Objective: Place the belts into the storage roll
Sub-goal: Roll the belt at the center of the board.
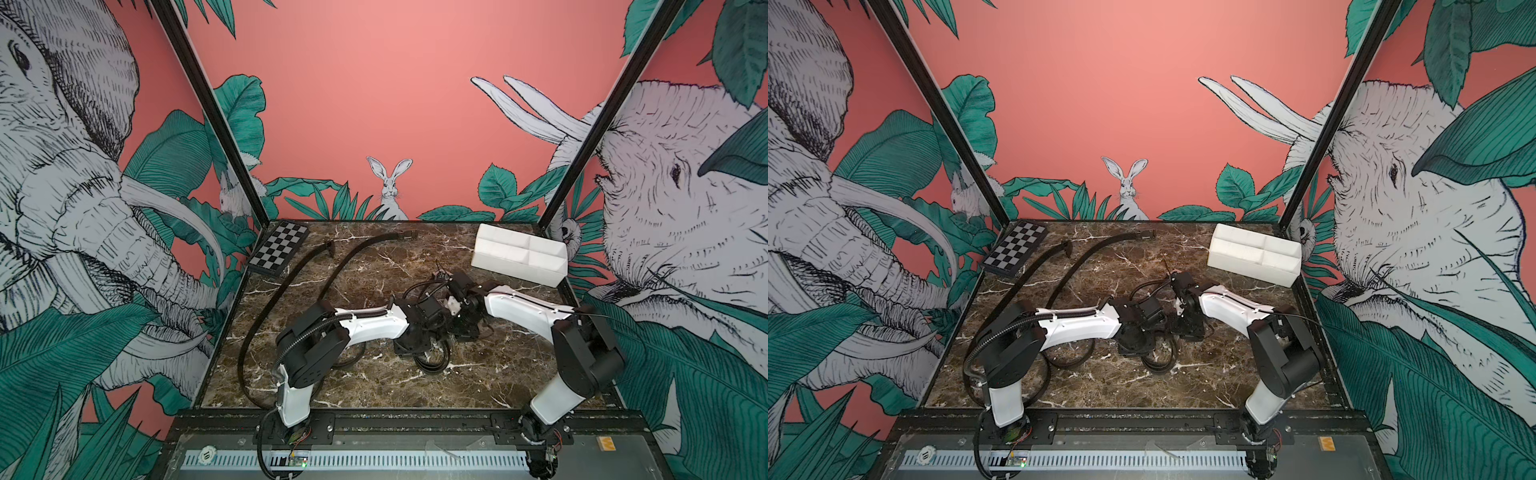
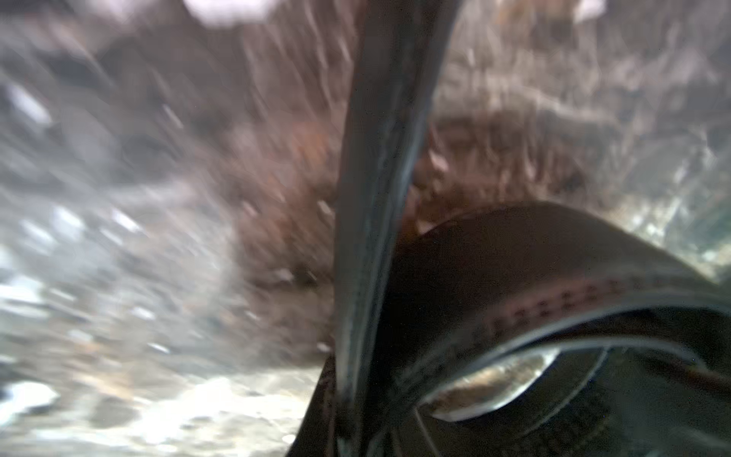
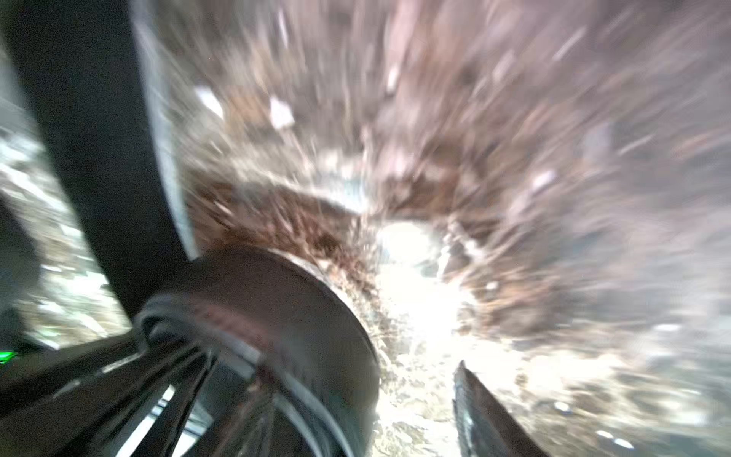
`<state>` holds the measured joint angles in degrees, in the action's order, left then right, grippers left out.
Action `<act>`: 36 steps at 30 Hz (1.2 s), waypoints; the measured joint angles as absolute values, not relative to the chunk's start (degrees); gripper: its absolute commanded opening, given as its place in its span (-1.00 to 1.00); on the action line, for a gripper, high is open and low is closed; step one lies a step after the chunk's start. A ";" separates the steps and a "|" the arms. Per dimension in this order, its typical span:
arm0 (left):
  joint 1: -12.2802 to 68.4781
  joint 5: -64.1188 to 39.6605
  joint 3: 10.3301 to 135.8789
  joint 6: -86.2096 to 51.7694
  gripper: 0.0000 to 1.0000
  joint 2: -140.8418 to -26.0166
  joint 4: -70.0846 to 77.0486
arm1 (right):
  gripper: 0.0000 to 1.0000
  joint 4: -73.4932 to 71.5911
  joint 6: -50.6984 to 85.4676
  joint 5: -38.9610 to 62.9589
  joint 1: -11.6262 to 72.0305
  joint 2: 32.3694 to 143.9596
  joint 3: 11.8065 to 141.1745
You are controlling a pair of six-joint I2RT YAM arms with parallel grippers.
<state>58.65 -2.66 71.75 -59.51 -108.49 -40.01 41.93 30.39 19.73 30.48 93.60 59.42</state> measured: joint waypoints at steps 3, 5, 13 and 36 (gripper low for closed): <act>58.00 -0.75 72.31 -55.13 -1.00 -108.71 -42.54 | 0.51 41.89 29.36 20.14 27.97 93.67 63.22; 58.00 -0.23 72.31 -52.77 -1.00 -108.68 -42.83 | 0.51 41.93 29.06 20.12 27.05 95.13 66.48; 58.13 0.47 71.31 -47.11 -1.00 -108.07 -41.67 | 0.51 37.63 29.78 20.21 27.16 113.43 84.77; 58.04 0.78 73.41 -43.20 -0.81 -110.69 -44.93 | -1.00 36.56 26.81 15.20 26.46 115.35 79.53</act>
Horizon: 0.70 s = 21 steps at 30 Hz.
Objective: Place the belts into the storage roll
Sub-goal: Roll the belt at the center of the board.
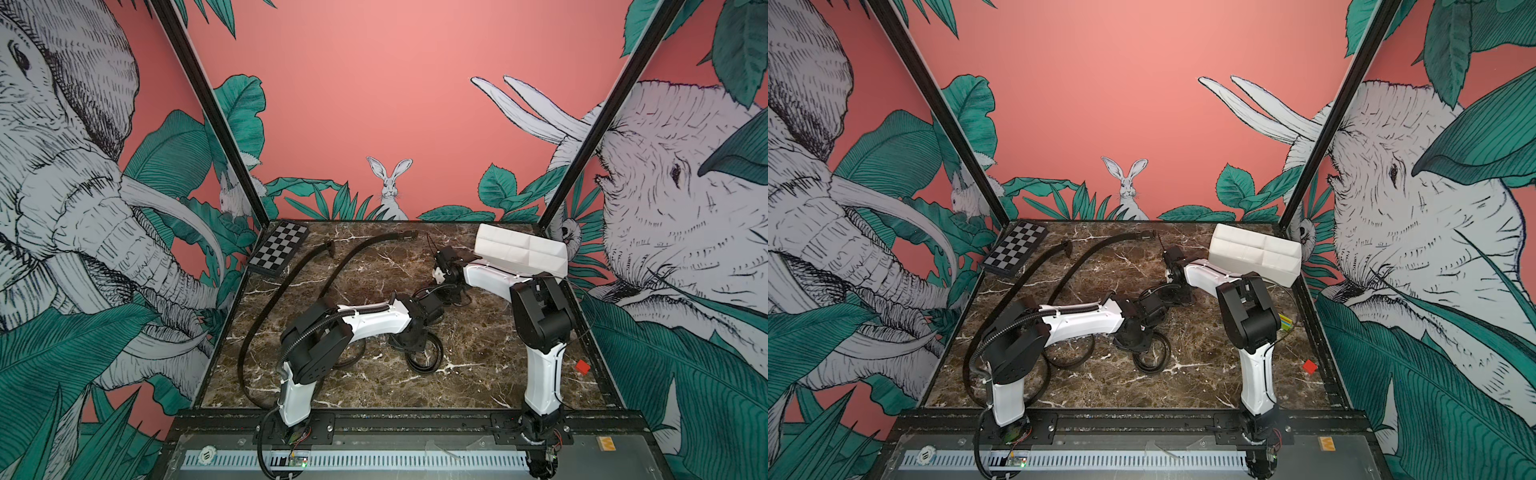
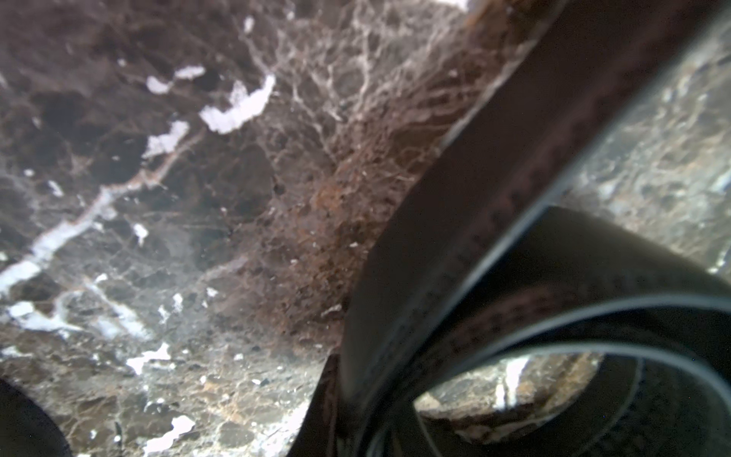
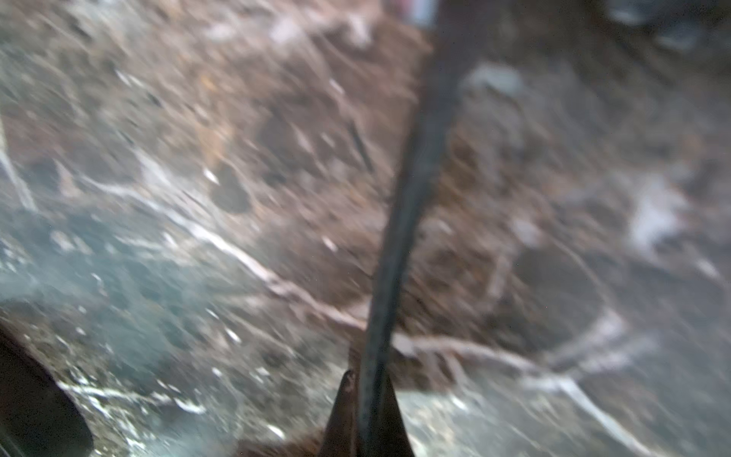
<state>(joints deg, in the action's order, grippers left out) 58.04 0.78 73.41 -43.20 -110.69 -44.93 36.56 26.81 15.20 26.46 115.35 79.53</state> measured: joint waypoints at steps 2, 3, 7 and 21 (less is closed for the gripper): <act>58.04 0.75 73.41 -43.00 -0.80 -111.04 -45.01 | -1.00 36.69 26.65 15.31 26.04 114.65 78.54; 58.04 0.73 73.41 -42.92 -0.79 -111.20 -44.99 | -1.00 36.80 26.55 15.44 25.82 114.39 78.11; 58.02 0.60 73.38 -42.70 -0.66 -111.37 -44.97 | -1.00 37.26 26.11 16.03 25.15 113.93 77.41; 58.02 1.06 74.26 -42.22 -0.50 -113.21 -45.36 | -1.00 37.89 23.53 16.53 21.32 111.18 73.52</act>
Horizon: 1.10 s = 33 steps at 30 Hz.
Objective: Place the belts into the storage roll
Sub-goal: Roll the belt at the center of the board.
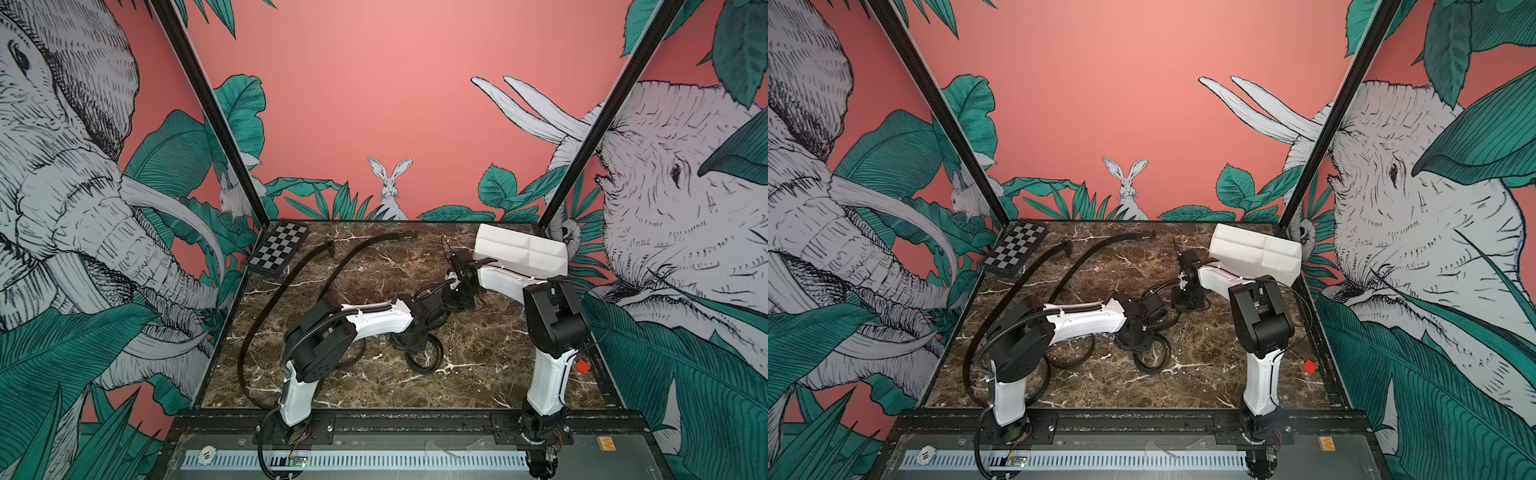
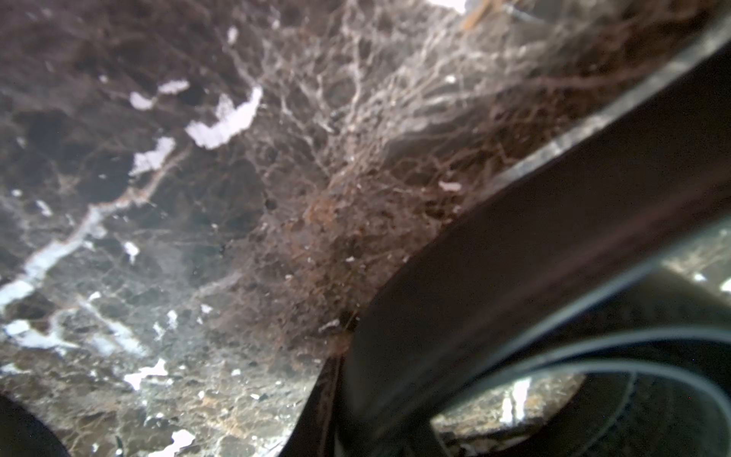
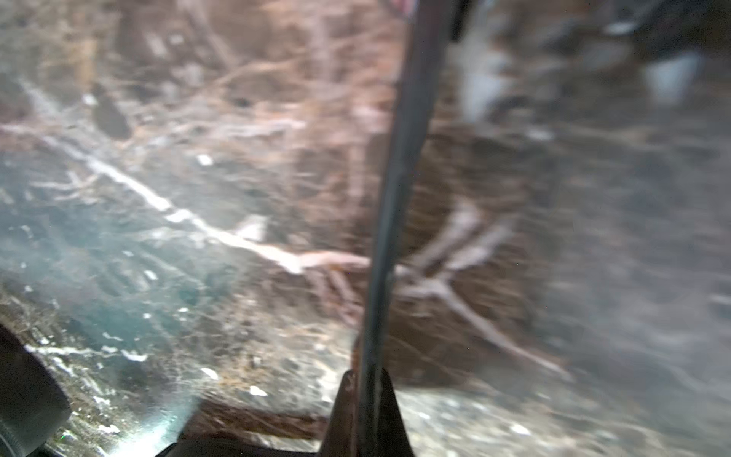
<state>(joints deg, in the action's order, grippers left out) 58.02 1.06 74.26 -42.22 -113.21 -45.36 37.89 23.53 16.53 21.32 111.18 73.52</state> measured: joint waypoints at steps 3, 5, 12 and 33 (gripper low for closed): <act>58.02 1.69 74.26 -42.24 -0.49 -113.27 -46.02 | -1.00 37.80 23.31 15.86 20.21 110.48 72.60; 58.02 1.85 74.26 -42.26 -0.48 -113.30 -46.13 | -1.00 37.60 23.16 15.64 19.92 110.02 71.99; 57.89 1.98 74.24 -42.50 -0.44 -113.32 -46.35 | -1.00 37.23 22.46 15.18 18.92 108.88 70.46; 56.86 0.60 73.84 -42.94 -0.41 -113.34 -46.13 | -1.00 36.84 21.19 14.13 16.05 106.52 67.35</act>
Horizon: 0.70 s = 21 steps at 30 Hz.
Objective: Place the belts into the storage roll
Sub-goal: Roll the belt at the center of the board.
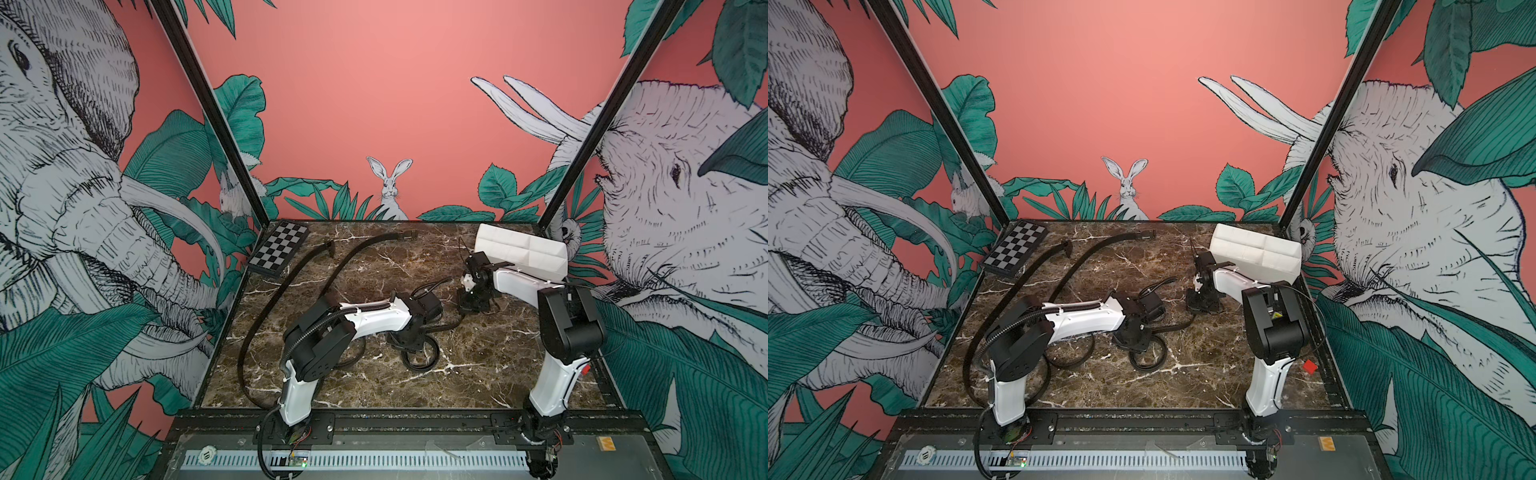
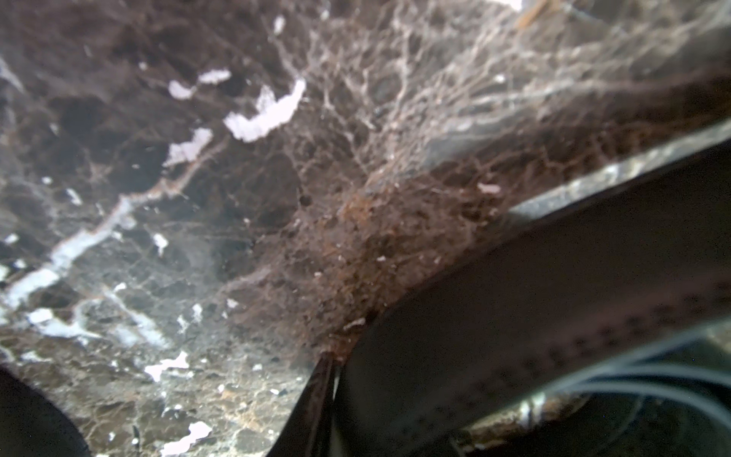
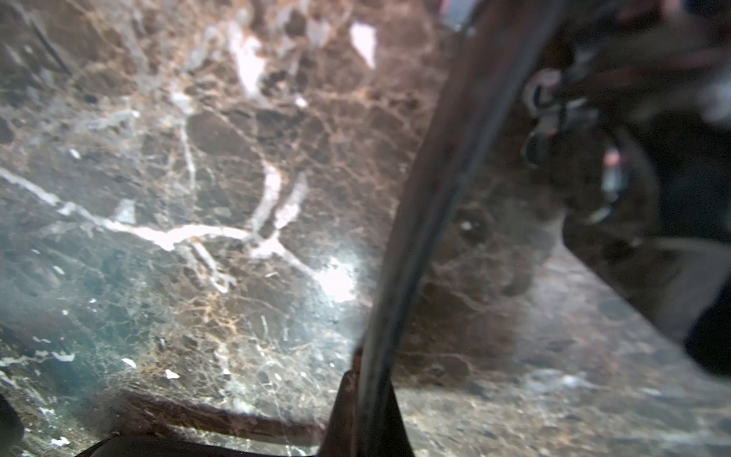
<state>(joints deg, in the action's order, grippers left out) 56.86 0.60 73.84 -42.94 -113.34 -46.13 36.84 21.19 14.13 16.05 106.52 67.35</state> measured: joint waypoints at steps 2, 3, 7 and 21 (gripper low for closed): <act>56.75 0.40 73.84 -42.98 -0.41 -113.34 -46.11 | -1.00 36.91 21.10 14.09 15.73 106.32 67.11; 56.73 0.32 73.84 -43.00 -0.41 -113.34 -46.09 | -1.00 36.93 20.99 14.02 15.57 106.28 67.02; 56.62 0.08 73.84 -43.00 -0.41 -113.34 -46.09 | -1.00 36.91 20.93 13.91 15.20 106.04 66.72; 55.27 -0.60 76.27 -43.72 -1.00 -114.76 -49.06 | -0.90 35.90 21.34 15.68 14.63 100.64 59.61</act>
